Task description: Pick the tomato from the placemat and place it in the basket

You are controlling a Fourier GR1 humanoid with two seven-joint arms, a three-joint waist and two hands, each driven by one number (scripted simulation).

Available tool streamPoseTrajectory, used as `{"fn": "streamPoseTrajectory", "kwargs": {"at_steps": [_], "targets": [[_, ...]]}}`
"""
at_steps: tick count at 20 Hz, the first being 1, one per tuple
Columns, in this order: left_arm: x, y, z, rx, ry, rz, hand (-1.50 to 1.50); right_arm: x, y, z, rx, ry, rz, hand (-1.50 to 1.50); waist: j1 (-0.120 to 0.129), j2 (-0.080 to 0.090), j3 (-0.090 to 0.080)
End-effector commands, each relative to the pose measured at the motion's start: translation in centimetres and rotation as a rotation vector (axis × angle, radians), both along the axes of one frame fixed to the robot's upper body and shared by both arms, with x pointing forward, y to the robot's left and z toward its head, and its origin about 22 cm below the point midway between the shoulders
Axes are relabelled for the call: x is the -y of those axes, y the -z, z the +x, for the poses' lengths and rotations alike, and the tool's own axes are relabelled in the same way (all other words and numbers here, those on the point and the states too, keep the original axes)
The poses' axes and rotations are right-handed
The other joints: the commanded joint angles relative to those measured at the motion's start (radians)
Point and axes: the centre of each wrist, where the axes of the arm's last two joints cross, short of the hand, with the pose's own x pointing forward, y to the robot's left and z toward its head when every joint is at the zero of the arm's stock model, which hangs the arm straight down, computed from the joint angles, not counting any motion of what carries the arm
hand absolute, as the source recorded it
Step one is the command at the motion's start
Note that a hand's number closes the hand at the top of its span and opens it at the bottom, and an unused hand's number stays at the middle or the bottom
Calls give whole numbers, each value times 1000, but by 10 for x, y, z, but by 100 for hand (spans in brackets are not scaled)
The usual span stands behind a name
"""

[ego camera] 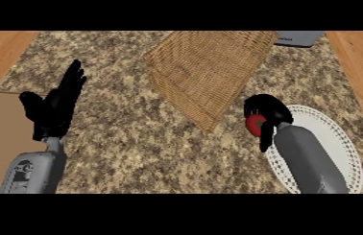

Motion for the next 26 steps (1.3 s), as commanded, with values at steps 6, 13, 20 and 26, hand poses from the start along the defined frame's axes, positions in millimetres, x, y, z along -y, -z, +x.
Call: {"fn": "streamPoseTrajectory", "kwargs": {"at_steps": [6,13,20,26], "targets": [[24,-2,8,5,83,-20,0,-95,-19,6,152,187,397,150,91,34,76],[34,-4,14,5,130,-10,0,-139,-81,18,432,309,633,150,134,19,67],[35,-7,23,-1,123,15,0,-206,-136,17,552,417,665,150,117,15,56],[29,0,20,-16,106,11,0,-244,-169,16,613,561,737,150,105,17,54]]}}
